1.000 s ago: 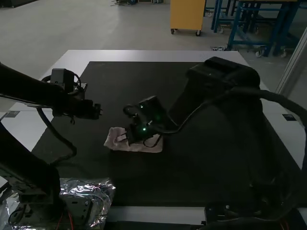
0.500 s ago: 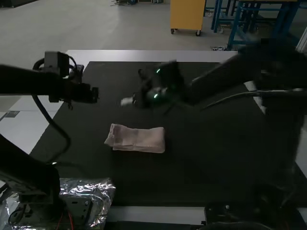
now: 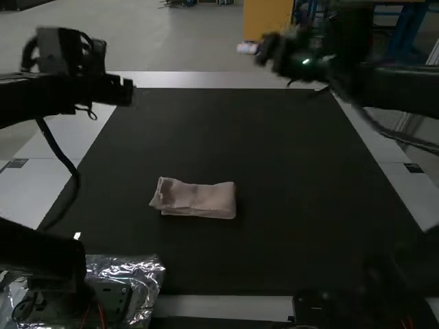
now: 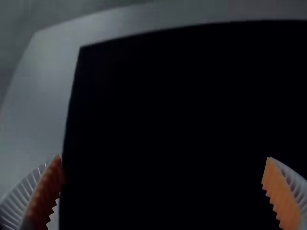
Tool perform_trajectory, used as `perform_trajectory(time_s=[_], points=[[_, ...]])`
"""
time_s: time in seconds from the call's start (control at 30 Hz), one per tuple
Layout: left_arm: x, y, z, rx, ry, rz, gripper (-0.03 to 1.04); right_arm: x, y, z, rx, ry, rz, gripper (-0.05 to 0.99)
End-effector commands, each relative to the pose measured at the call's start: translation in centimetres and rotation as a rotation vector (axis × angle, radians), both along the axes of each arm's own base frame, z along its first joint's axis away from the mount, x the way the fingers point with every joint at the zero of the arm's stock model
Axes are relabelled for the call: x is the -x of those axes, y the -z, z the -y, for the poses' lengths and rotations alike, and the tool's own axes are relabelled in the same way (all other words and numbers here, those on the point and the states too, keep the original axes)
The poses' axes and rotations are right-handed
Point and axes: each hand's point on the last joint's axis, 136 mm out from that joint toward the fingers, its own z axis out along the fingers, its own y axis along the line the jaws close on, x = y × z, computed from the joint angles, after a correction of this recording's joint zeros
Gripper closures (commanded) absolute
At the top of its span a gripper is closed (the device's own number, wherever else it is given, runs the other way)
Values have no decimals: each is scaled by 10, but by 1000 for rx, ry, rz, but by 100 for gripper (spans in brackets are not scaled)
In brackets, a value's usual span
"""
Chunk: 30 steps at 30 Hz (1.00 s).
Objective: Fold the towel.
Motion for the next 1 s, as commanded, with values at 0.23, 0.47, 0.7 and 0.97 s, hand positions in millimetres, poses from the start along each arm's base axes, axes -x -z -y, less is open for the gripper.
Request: perform_trajectory(time_s=[0.23, 0.47, 0.7, 0.97], points=[[44, -109, -6, -49, -35, 303, 4, 63, -86, 112, -80, 268, 265, 2], [88, -152, -1, -35, -15, 452, 4, 137, -111, 152, -152, 367, 419, 2], [154, -186, 3, 4, -6, 635, 4, 209, -119, 167, -197, 423, 557, 2], [256, -201, 7, 2, -4, 891, 4, 276, -120, 177, -234, 492, 681, 2]])
